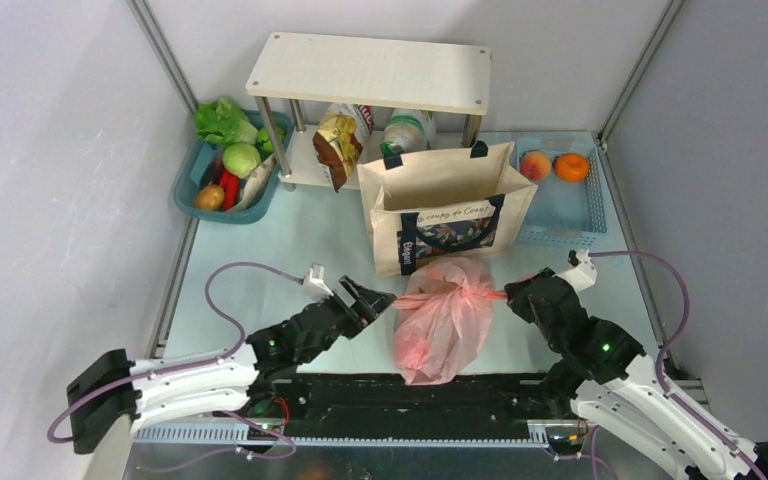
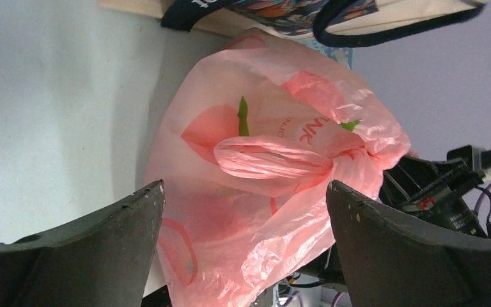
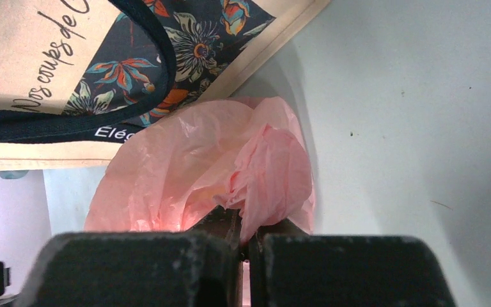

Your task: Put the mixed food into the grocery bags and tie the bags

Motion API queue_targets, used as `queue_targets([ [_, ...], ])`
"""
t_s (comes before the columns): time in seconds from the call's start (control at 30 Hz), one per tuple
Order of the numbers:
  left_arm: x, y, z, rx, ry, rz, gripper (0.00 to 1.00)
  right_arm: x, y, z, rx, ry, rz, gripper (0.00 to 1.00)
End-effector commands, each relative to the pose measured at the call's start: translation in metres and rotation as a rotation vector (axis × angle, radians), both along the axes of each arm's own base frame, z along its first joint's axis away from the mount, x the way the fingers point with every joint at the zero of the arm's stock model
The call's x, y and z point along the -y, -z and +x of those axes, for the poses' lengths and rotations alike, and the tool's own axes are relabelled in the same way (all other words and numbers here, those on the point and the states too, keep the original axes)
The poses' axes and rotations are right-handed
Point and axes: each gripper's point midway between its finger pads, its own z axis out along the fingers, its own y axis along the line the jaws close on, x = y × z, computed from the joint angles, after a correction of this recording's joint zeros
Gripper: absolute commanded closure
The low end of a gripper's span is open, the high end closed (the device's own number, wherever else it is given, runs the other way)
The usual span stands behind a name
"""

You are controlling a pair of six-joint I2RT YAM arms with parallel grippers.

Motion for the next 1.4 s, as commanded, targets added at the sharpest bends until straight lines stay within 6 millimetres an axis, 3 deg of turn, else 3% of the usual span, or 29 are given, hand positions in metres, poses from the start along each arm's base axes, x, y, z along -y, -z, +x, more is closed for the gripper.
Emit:
queue_targets([
  [0.0,0.014,-0.021,0.010,-0.061,-0.085,-0.163,0.01,-0.003,-0.025,0.010,0.072,0.047,0.062,1.00],
  [0.2,0.036,-0.016,0.012,-0.106,-0.083,-0.212,0.04,-0.006,-0.025,0.008,0.070,0.042,0.070,1.00],
  [0.5,0.069,-0.032,0.019,-0.087,-0.056,-0.291,0.13,-0.011,-0.027,0.005,0.075,0.026,0.091,1.00],
  [0.57,0.073,-0.036,0.022,-0.068,-0.060,-0.297,0.20,-0.012,-0.027,0.004,0.073,0.022,0.092,1.00],
  [0.63,0.076,-0.037,0.024,-0.044,-0.060,-0.291,0.36,-0.014,-0.027,0.003,0.072,0.016,0.093,1.00],
  [0.77,0.076,-0.044,0.031,0.039,-0.069,-0.246,0.58,-0.015,-0.026,0.002,0.071,0.013,0.087,1.00],
  [0.87,0.057,-0.047,0.049,0.158,-0.169,-0.145,0.63,-0.016,-0.026,0.001,0.076,0.009,0.084,1.00],
  [0.97,0.060,-0.059,0.054,0.248,-0.163,-0.089,0.71,-0.018,-0.027,0.001,0.082,-0.002,0.079,1.00],
  [1.07,0.068,-0.065,0.055,0.362,-0.101,0.020,0.98,-0.023,-0.032,0.003,0.113,-0.063,0.027,1.00],
  [1.23,0.073,-0.099,0.035,0.644,-0.048,0.267,1.00,-0.035,-0.054,0.004,0.170,-0.239,-0.209,1.00],
  [1.37,0.068,-0.114,0.023,0.822,-0.045,0.581,1.00,-0.021,-0.061,0.007,0.133,-0.252,-0.454,1.00],
])
